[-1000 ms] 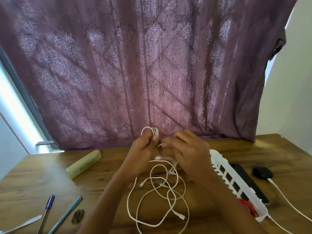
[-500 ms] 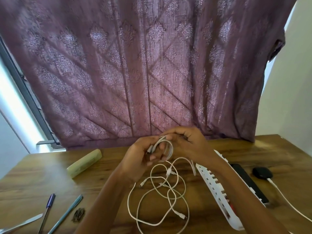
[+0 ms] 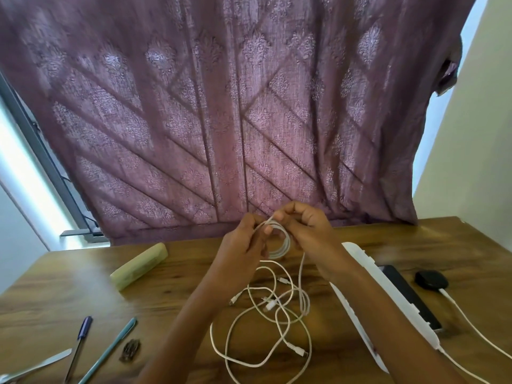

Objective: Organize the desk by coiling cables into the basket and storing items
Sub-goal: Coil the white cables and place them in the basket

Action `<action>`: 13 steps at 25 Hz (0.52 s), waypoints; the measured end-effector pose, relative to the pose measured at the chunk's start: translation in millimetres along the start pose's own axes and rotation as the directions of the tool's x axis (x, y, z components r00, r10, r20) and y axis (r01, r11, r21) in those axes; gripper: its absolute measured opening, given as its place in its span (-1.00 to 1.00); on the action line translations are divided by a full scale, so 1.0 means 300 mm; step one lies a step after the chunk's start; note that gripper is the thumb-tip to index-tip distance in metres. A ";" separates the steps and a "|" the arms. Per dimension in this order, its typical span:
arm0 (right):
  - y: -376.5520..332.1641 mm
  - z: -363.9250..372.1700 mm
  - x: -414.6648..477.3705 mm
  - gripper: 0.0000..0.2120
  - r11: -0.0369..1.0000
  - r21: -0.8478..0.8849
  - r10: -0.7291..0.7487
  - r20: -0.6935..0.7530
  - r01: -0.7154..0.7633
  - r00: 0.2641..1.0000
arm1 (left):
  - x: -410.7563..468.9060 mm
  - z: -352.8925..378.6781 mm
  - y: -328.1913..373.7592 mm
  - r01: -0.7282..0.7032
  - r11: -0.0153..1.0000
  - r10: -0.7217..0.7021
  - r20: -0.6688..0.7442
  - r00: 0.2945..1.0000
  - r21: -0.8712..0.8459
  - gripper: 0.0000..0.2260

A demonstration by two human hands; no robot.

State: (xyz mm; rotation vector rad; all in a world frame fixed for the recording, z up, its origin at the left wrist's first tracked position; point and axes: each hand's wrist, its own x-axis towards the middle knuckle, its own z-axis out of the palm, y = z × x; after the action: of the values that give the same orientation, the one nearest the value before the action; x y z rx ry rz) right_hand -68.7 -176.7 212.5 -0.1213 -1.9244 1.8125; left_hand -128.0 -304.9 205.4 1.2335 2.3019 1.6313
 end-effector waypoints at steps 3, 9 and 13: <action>-0.012 -0.009 -0.008 -0.87 0.982 0.120 0.144 0.053 -0.149 0.988 | 0.001 -0.002 0.000 -0.101 0.976 0.107 -0.019 0.994 0.193 -0.74; 0.032 -0.009 0.013 -0.89 0.933 0.223 0.278 0.048 -0.282 0.959 | 0.000 0.012 -0.007 -0.070 0.988 0.089 -0.136 0.987 0.140 -0.78; 0.100 -0.022 0.008 -0.86 0.901 -0.432 -0.107 -0.131 0.040 0.986 | 0.014 0.011 -0.017 0.040 0.999 -0.036 -0.230 0.973 0.013 -0.79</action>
State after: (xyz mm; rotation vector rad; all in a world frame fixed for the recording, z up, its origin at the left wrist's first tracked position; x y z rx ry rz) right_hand -76.1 -166.3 184.4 -0.3195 -2.1535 1.2644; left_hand -132.2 -300.2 201.3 1.0459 2.4573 1.8328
